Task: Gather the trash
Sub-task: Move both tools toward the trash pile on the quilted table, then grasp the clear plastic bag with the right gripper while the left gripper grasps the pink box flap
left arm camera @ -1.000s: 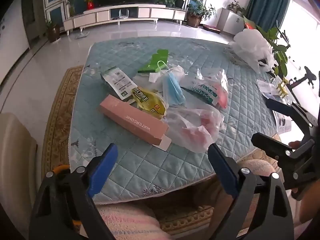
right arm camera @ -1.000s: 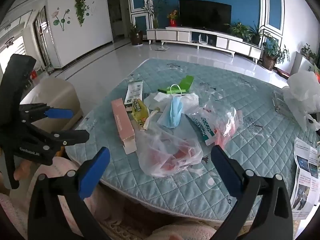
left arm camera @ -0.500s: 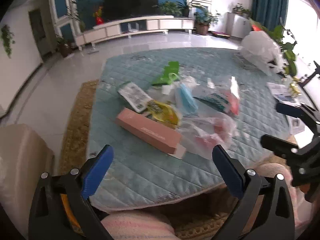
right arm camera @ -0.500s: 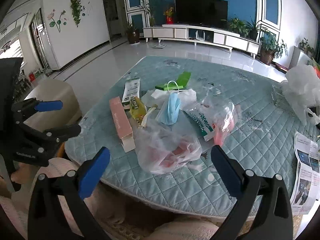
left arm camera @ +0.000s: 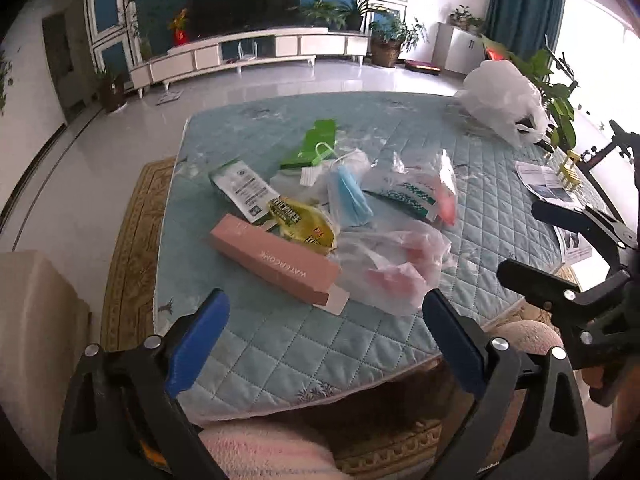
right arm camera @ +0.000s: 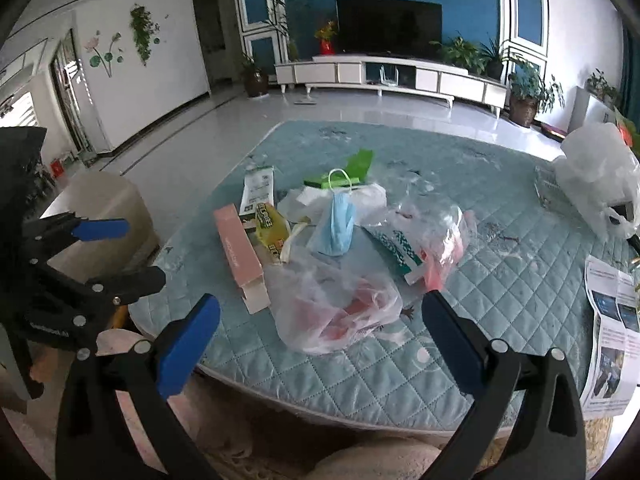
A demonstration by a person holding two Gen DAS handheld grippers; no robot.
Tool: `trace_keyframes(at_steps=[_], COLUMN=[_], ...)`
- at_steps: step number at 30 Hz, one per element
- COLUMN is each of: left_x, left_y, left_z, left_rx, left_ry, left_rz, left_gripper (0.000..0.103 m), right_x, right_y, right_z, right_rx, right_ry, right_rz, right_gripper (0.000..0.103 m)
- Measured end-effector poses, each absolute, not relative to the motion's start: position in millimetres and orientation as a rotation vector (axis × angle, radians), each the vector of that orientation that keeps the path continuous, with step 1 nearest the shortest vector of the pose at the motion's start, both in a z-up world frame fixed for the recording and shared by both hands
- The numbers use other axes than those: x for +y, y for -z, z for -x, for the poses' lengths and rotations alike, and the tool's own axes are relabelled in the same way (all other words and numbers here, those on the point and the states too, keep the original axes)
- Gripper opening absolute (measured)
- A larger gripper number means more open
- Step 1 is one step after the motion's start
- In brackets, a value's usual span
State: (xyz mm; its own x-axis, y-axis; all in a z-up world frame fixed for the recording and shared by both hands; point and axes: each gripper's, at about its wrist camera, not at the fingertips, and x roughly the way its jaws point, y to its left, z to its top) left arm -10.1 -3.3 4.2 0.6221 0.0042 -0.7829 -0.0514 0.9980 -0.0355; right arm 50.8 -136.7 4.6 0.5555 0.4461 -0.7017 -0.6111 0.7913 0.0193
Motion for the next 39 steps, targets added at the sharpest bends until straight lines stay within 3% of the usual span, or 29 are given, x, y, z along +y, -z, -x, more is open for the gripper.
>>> trace_keyframes(at_steps=[7, 9, 12, 22, 39], left_x=[3.2, 5.1, 3.2, 17.5, 17.8], left_y=[1.9, 2.8, 4.5, 32.8, 117.0], left_z=[5.7, 5.6, 5.5, -10.7, -71.8], left_rx=[0.924, 0.896, 0.855, 0.959, 1.093], left_ry=[-0.072, -0.102, -0.159, -0.038, -0.051], left_rz=[0.102, 0.076, -0.019, 0.087, -0.024], left_gripper=[0.082, 0.093, 0.097, 0.097, 0.097], right_x=[-130.5, -129.3, -129.8, -126.9, -94.4], right_y=[-6.9, -2.9, 6.7, 31.7, 104.2], right_z=[-37.8, -44.5, -53.1, -68.6, -128.2], right_rx=[0.62, 0.672, 0.722, 0.834, 1.009], right_ry=[-0.594, -0.619, -0.646, -0.673, -0.648], right_rz=[0.29, 0.295, 0.298, 0.286, 0.372], right_gripper=[0.099, 0.099, 0.099, 0.099, 0.099])
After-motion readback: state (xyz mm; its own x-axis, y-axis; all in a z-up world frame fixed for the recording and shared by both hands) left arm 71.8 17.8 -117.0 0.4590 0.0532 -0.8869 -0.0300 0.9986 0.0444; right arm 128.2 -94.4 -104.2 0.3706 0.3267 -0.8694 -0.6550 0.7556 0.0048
